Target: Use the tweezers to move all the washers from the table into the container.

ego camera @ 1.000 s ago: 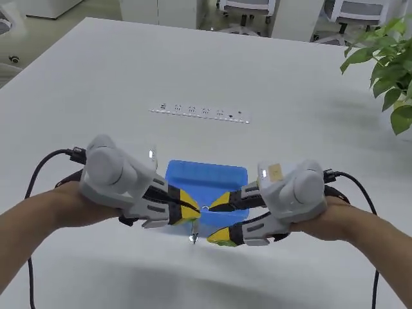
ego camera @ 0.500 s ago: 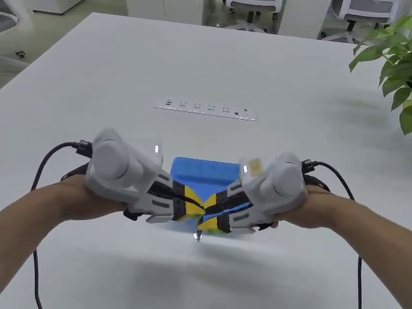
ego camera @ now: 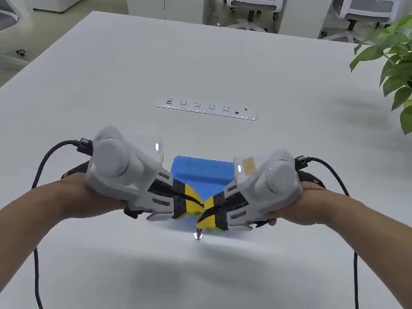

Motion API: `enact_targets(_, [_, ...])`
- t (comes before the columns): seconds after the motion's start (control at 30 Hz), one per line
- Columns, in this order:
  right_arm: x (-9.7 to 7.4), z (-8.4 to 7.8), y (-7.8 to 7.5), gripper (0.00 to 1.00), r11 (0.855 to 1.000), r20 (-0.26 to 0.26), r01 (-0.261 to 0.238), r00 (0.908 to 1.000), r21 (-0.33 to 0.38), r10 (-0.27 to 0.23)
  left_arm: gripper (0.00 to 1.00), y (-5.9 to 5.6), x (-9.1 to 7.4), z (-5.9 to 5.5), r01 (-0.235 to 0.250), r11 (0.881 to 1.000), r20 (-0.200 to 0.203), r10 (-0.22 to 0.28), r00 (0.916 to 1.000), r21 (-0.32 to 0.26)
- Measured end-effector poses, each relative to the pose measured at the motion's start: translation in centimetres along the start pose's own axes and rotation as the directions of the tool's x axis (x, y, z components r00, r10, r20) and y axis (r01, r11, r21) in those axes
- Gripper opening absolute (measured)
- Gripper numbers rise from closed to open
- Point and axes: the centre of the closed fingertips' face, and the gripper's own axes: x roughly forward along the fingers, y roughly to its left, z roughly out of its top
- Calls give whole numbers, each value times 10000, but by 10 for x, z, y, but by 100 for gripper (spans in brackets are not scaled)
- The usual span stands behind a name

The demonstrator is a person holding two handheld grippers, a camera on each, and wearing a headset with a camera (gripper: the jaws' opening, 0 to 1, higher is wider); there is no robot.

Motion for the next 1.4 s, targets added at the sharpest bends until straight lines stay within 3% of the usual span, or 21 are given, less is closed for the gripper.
enact_targets(0.7, [-1,2,1,5,9995,-31,94,10000,294,-94,6,-1,-2,-1,-158,9997,-41,158,9999,-192])
enact_targets(0.87, [-3,6,0,5,9992,44,167,9998,368,-169,14,0,-6,-1,-262,9988,99,266,9996,-416])
enact_targets(1.4, [-21,26,-2,5,9987,290,390,9988,314,-399,51,0,-15,-23,-691,9871,273,737,9969,-1441])
